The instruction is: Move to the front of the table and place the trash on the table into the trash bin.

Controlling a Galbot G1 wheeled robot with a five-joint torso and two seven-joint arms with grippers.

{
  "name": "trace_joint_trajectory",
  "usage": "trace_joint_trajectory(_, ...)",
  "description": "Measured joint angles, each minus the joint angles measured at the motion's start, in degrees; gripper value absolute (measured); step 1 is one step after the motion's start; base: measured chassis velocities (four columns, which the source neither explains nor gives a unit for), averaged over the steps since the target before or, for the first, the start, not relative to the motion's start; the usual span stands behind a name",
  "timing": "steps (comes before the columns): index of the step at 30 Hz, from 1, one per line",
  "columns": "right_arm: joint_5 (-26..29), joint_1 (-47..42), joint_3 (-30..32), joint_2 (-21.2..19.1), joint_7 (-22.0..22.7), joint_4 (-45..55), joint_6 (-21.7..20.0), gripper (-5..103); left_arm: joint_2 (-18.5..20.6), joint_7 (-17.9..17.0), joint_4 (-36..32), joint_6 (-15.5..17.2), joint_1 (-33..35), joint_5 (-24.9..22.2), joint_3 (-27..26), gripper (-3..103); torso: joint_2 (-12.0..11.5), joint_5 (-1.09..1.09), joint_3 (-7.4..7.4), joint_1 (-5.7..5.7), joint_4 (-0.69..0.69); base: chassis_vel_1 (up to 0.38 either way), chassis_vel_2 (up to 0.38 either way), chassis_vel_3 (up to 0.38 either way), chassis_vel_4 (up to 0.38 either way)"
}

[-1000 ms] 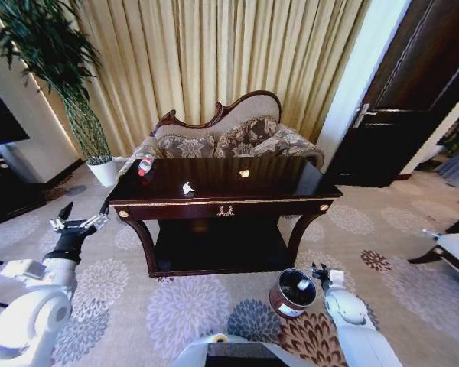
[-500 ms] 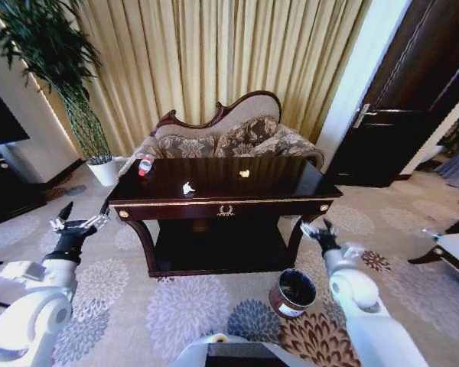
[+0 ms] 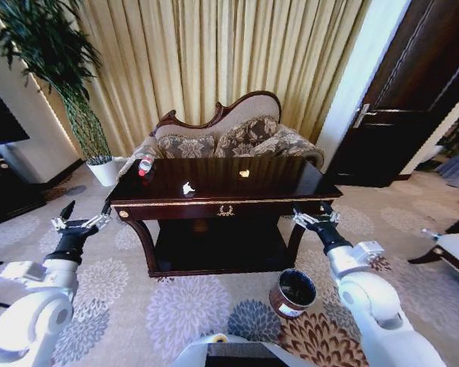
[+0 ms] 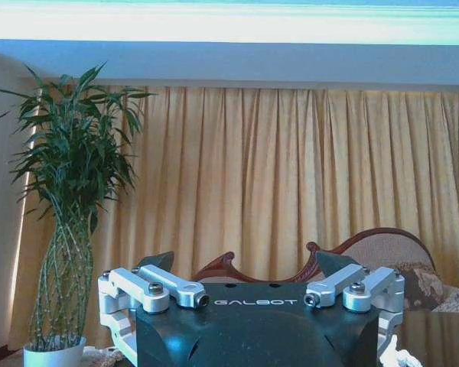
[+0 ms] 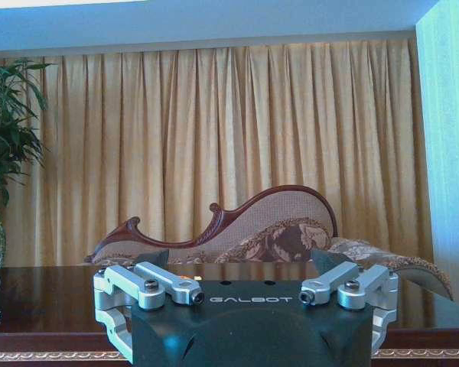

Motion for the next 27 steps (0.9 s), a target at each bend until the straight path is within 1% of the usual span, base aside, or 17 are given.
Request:
trace_joint_trajectory(4,-0.16,-0.3,0.08,-0.02,-0.16,0.16,0.01,100,0.07,0.03,0.0,0.01,-0.03,0.0,0.0,100,0.0,0.0,0.0,0.0,0.0,-0.035,0.034,0.028,-0.025)
trace_joint_trajectory(11,-0.29,-0.43,0.14,-0.24,-0.46,0.68,-0.59,100,0.12,0.09,0.17,0.12,-0.29,-0.02,-0.01,100,0.01,0.0,-0.01,-0.01,-0.01,-0.144,0.139,0.149,-0.14)
trace_joint_trajectory(13,-0.44,-0.58,0.01,-0.22,-0.53,1.05,-0.91,100,0.11,0.1,0.35,0.13,-0.32,-0.02,-0.01,100,0.0,-0.02,0.0,0.0,0.0,-0.216,0.261,0.243,-0.227)
trace_joint_trajectory(17,-0.88,-0.77,-0.05,-0.17,-0.93,1.18,-0.98,100,0.04,0.21,0.39,0.13,-0.3,-0.02,-0.04,100,-0.01,0.02,0.01,0.01,0.0,-0.261,0.269,0.291,-0.276)
trace_joint_trajectory(18,-0.97,-0.86,-0.12,-0.13,-1.02,1.4,-1.11,100,-0.05,0.23,0.44,0.13,-0.29,-0.02,-0.05,100,-0.01,-0.02,0.01,0.01,0.0,-0.321,0.288,0.336,-0.316)
trace_joint_trajectory(20,-0.98,-0.87,-0.16,-0.12,-1.04,1.44,-1.13,100,-0.1,0.25,0.47,0.13,-0.29,-0.01,-0.05,100,-0.01,-0.02,0.01,0.02,0.0,-0.321,0.293,0.336,-0.316)
trace_joint_trajectory(23,-0.99,-0.87,-0.24,-0.12,-1.07,1.73,-1.27,100,-0.2,0.36,0.5,0.13,-0.27,0.02,-0.02,100,-0.02,0.02,0.02,0.03,0.0,-0.328,0.282,0.34,-0.313)
trace_joint_trajectory(25,-1.01,-0.96,-0.26,-0.13,-1.07,2.15,-1.89,100,-0.24,0.43,0.5,0.13,-0.22,0.05,-0.01,100,-0.02,0.02,0.02,0.05,-0.01,-0.236,0.277,0.282,-0.268)
trace_joint_trajectory(26,-1.11,-1.07,-0.27,-0.13,-1.07,2.76,-2.8,100,-0.25,0.48,0.52,0.13,-0.21,0.08,0.01,100,-0.03,-0.04,0.02,0.06,-0.03,-0.236,0.218,0.24,-0.268)
trace_joint_trajectory(27,-1.17,-1.18,-0.47,-0.16,-1.08,3.38,-3.82,100,-0.26,0.48,0.55,0.13,-0.19,0.11,0.02,100,-0.03,-0.02,0.02,0.07,0.0,-0.18,0.218,0.166,-0.175)
